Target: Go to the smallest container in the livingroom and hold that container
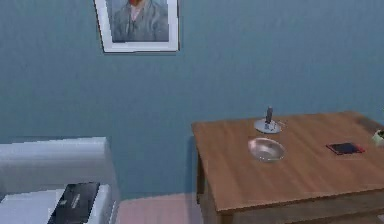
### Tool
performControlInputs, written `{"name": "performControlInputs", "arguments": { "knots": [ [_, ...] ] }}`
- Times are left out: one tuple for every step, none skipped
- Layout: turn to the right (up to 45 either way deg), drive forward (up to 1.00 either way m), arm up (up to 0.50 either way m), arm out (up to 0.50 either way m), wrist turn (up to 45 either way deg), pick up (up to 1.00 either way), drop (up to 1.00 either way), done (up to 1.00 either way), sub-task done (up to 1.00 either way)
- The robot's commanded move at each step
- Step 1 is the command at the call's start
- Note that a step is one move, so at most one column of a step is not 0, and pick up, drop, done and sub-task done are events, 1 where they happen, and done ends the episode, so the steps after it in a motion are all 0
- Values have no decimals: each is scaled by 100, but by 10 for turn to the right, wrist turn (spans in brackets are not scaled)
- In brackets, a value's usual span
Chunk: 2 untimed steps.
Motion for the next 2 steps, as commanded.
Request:
{"name": "performControlInputs", "arguments": {
  "knots": [
    [0, 40, 0, 0, 0, 0, 0, 0, 0],
    [-450, 0, 0, 0, 0, 0, 0, 0, 0]
  ]
}}
